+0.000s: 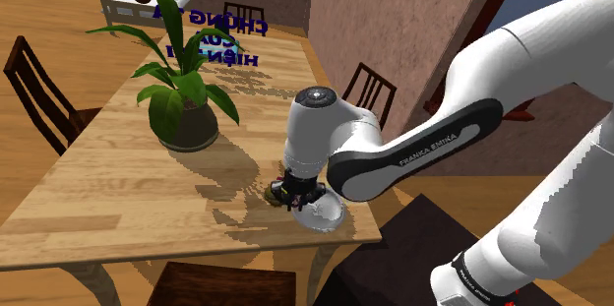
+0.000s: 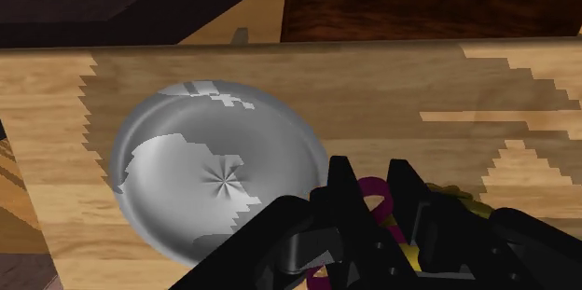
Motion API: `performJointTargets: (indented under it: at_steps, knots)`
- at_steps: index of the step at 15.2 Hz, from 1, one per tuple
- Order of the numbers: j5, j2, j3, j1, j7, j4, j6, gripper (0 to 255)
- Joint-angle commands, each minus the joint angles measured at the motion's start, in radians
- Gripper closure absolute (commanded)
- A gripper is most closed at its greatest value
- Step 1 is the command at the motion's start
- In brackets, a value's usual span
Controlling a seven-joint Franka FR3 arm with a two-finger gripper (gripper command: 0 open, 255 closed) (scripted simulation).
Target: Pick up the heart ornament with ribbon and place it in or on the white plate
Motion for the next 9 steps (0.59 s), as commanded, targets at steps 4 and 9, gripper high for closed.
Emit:
performJointTargets:
  at_steps: [4,9]
  knots:
    - [0.236,-0.233,-0.026,-0.031,-0.234,-0.194,0.043,255]
    - [0.352,-0.364,-0.107,0.01,-0.38,-0.342,0.078,255]
